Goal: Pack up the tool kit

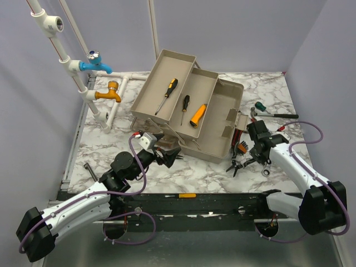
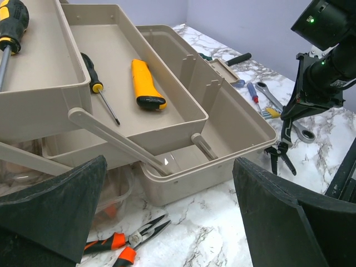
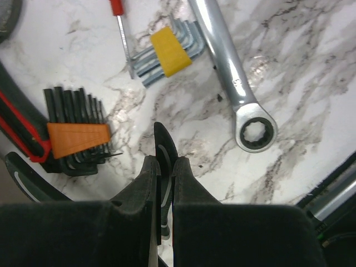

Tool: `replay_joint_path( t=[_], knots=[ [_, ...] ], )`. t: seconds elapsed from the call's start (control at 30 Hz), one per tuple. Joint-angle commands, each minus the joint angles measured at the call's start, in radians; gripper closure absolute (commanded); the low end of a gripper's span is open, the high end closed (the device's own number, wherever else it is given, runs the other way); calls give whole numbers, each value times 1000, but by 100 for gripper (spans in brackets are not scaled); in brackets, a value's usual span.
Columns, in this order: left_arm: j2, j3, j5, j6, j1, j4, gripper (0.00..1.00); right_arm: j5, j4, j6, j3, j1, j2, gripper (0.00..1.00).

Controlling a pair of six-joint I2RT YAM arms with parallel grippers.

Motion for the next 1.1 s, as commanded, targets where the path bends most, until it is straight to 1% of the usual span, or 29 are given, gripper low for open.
replay_joint_path(
  t=[0.0,0.1,0.23,0.47,0.57,0.67,0.77,0.83,0.9,0.97,1.07],
  knots=[
    [1,7,32,13,-6,24,1,67,-117,46,56,-2,-3,99],
    [-5,7,34,12,-6,23,1,129,-194,117,87,-1,-24,99],
    [-13,7,35,11,-6,16,1,203,-265,187,120,-2,-96,99],
    [-19,10,37,7,-6,8,1,337,-324,173,233,-1,-219,99],
    [-16,18,44,4,-6,-1,1,371,-314,99,306,-1,-249,99],
    [-18,18,44,3,-6,-1,1,300,-159,-90,336,-1,-291,99],
    [-19,18,44,3,-6,0,1,157,7,-239,335,-2,-327,99],
    [-15,19,44,3,-6,0,1,90,80,-262,335,-1,-325,99],
    [-12,19,44,4,-6,0,1,71,92,-234,350,-1,-292,99],
    [-9,21,43,6,-6,0,1,54,89,-195,375,-1,-229,99],
    [-6,22,43,7,-6,-3,1,-6,71,-140,422,-1,-85,99]
  ],
)
